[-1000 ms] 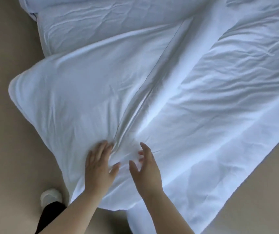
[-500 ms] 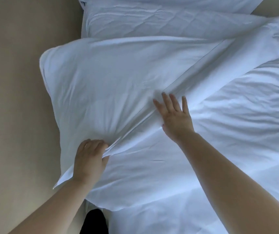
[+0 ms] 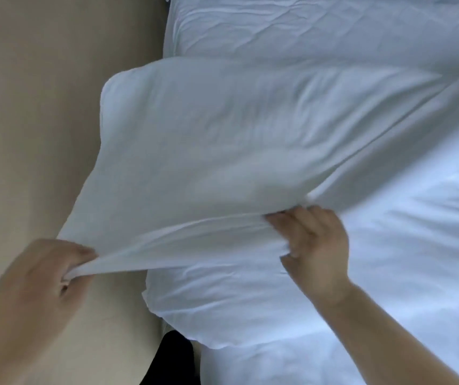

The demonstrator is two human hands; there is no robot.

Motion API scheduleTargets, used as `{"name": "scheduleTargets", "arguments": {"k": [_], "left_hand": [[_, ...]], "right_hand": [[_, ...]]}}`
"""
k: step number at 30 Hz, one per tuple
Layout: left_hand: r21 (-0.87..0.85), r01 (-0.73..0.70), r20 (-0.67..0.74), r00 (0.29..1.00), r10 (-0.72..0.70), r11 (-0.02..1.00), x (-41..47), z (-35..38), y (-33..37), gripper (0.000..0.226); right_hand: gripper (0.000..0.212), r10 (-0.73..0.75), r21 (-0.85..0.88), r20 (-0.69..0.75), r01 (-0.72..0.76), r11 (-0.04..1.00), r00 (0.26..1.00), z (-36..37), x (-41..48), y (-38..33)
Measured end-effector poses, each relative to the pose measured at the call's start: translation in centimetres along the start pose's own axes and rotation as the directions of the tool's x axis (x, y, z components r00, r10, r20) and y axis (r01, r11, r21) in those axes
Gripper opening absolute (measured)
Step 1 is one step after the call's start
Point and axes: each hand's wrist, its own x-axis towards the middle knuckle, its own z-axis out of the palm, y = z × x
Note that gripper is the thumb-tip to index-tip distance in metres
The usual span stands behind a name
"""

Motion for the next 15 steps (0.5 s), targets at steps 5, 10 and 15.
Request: {"name": "scheduleTargets", "arguments": {"k": [5, 10, 15], "left_hand": [[0.092, -0.241, 0.188, 0.957, 0.22, 0.966, -2.7, 5.2, 5.8, 0.016], [-0.038, -0.268, 0.273, 0.924, 0.268, 0.963, -0.3, 6.7, 8.0, 0.044], [-0.103, -0.215, 0.267, 0.935, 0.235, 0.971, 1.3, 8.1, 12.7, 0.063]], "right_hand": [[0.046, 0.093, -0.016, 0.391, -0.094, 0.995, 0.916, 3.5, -7.3, 1.9], [0.075, 0.087, -0.071, 0.542, -0.057, 0.996, 0.836, 0.8, -4.7, 5.3], [0.071, 0.312, -0.217, 0.71, -0.226, 0.95, 0.631, -1.2, -0.5, 10.5]]}}
